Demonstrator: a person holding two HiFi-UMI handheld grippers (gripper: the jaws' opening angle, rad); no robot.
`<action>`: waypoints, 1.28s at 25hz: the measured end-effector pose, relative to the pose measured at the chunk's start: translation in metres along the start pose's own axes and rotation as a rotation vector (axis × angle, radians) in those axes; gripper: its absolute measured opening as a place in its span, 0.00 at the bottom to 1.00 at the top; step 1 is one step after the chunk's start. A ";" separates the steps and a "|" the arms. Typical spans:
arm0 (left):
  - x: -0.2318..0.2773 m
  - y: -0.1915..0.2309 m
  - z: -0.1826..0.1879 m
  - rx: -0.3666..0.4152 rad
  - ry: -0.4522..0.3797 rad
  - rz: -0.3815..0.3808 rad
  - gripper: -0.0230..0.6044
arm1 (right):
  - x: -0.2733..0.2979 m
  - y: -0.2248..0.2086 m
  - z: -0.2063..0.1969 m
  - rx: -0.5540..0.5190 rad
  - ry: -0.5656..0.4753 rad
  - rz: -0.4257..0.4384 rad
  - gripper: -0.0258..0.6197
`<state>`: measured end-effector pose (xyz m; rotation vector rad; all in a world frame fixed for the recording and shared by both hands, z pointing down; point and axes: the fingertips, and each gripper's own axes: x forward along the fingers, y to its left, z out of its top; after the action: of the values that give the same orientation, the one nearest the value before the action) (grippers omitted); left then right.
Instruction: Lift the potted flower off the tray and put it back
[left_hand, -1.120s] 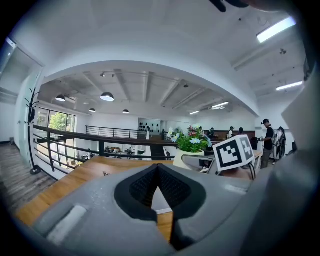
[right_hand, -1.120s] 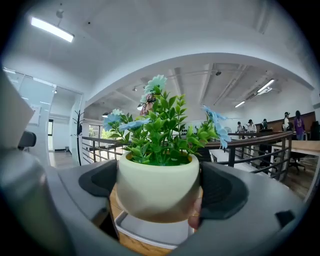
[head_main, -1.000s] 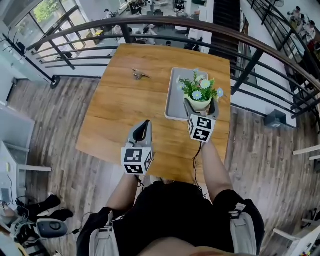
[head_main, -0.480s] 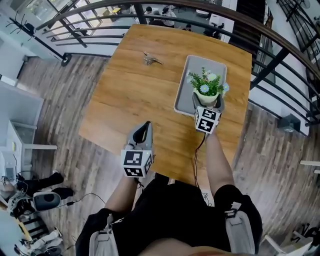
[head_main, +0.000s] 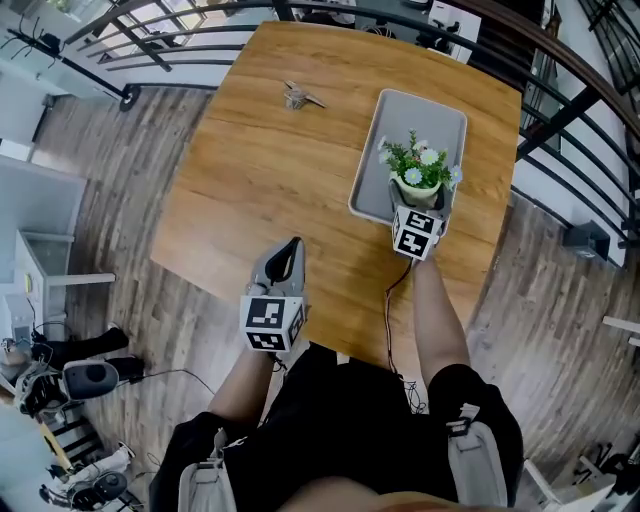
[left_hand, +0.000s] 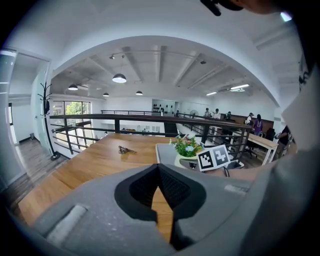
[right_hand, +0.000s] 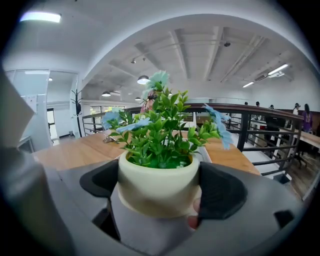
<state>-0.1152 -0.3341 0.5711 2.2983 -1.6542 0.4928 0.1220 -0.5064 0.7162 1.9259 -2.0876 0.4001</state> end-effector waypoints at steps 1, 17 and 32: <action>0.001 -0.001 -0.001 0.000 -0.002 -0.003 0.06 | 0.000 0.000 -0.004 -0.002 0.006 -0.002 0.82; -0.023 -0.011 0.064 -0.007 -0.124 -0.059 0.06 | -0.088 -0.004 0.050 0.158 -0.101 0.034 0.73; -0.079 -0.041 0.126 0.034 -0.315 -0.210 0.06 | -0.305 0.053 0.221 -0.055 -0.504 -0.007 0.03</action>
<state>-0.0847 -0.3046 0.4229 2.6453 -1.5129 0.1168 0.0897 -0.3054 0.3954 2.1677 -2.3478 -0.1674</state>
